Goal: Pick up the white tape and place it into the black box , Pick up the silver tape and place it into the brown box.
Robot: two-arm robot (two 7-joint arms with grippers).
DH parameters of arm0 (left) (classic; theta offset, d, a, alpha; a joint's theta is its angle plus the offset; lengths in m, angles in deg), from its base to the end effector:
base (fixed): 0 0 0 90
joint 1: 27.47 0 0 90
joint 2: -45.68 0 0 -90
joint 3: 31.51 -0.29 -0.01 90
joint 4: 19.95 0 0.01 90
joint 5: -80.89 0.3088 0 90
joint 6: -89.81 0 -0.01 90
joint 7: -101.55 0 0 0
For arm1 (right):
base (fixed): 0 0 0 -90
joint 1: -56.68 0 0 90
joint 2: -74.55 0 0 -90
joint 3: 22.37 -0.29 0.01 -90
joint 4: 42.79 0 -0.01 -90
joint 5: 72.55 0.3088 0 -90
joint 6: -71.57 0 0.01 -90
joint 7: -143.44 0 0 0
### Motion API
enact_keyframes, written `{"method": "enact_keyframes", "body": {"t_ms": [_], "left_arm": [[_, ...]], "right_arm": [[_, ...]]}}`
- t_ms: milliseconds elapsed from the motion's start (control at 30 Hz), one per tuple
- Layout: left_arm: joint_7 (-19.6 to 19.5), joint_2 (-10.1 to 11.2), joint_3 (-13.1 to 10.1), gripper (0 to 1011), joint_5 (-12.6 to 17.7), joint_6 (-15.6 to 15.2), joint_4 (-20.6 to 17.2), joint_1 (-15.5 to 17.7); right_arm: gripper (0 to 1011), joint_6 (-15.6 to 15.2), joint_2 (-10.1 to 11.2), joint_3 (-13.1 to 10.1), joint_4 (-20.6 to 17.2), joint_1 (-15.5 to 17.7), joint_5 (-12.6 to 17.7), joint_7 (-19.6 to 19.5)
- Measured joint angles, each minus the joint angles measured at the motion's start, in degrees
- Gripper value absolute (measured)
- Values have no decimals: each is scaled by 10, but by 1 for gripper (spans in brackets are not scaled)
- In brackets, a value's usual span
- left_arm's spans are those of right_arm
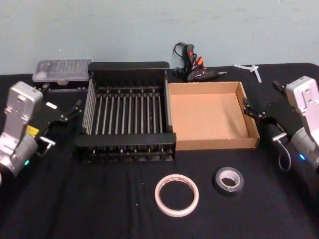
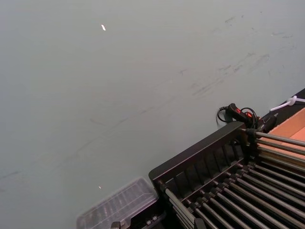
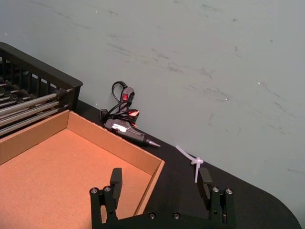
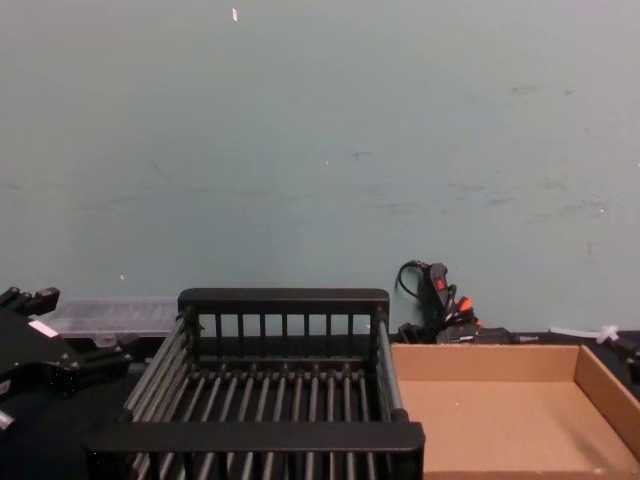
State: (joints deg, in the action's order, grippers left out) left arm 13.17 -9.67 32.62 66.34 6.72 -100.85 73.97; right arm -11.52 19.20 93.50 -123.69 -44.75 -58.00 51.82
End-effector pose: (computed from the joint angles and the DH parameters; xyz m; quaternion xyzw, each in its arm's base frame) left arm 0.3581 0.0827 -0.3022 0.1415 -0.1325 0.5799 0.7913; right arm 0.3581 -0.0827 -0.3023 -0.1415 -0.1325 -0.5799 0.7913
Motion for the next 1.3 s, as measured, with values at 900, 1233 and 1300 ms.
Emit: {"method": "enact_keyframes", "body": {"t_ms": [900,1233,1300], "left_arm": [[0,0,0,1001,0,0,0,0],[0,0,0,1001,0,0,0,0],[0,0,0,1002,0,0,0,0]], "right_arm": [[1002,0,0,0,0,0,0,0],[1002,0,0,0,0,0,0,0],[1002,0,0,0,0,0,0,0]]}}
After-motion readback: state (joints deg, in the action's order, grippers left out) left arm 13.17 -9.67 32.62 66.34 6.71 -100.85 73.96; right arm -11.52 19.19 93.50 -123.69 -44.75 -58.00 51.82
